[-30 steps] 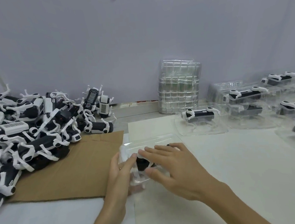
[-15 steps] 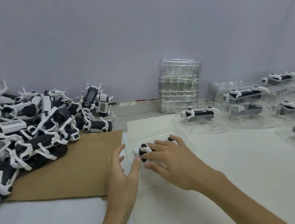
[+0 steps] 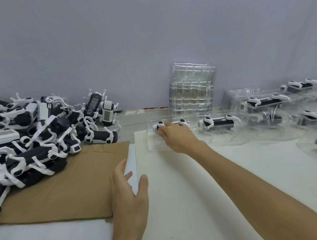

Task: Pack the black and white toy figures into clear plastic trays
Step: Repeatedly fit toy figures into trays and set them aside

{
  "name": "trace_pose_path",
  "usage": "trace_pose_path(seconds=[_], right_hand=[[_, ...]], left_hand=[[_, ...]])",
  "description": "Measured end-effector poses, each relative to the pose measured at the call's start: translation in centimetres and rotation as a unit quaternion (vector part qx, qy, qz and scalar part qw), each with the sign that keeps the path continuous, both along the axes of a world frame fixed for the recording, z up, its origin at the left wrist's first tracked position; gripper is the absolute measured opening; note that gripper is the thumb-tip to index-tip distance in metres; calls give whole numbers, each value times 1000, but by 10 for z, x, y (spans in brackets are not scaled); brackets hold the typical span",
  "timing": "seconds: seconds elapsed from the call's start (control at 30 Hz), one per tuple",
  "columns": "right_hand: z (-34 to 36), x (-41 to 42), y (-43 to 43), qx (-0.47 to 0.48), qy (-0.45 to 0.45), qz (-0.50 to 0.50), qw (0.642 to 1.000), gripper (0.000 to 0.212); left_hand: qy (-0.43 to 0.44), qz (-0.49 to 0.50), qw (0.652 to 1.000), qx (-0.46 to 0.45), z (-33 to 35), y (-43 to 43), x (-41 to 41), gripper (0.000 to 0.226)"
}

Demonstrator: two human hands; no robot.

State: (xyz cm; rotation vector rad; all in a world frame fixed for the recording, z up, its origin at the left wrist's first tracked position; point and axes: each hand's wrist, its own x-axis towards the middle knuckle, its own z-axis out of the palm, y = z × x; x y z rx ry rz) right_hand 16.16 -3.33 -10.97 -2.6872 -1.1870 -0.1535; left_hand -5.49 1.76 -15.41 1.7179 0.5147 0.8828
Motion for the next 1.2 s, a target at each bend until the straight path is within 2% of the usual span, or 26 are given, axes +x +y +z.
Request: trace_pose_path(seconds=[0.33, 0.53, 0.7, 0.83, 0.93, 1.0, 1.07, 1.2], right_hand=[[-5, 27, -29, 8, -4, -7, 1000, 40], [-3, 5, -34, 24, 1, 55, 998, 33], [-3, -54, -38, 53, -48, 135, 988, 30], [-7, -94, -83, 65, -33, 142, 987, 30], [-4, -97, -132, 80, -4, 96, 992, 29], [-1, -90, -163, 104, 5, 11, 995, 34], [0, -81, -191, 111, -16, -76, 991, 41], [-6, -61, -231, 133, -76, -182, 971, 30]], left_hand=[[4, 0, 1000, -16, 0, 0, 0, 48], [10, -22, 999, -21, 1, -6, 2, 51], [-44, 30, 998, 15, 7, -5, -2, 45], [-102, 70, 992, 7, 12, 0, -8, 41], [-99, 61, 993, 4, 14, -4, -9, 37], [-87, 44, 995, 1, 13, -7, -9, 35], [-79, 28, 996, -5, 11, -11, -8, 35], [-68, 23, 997, -3, 11, -12, -6, 33]])
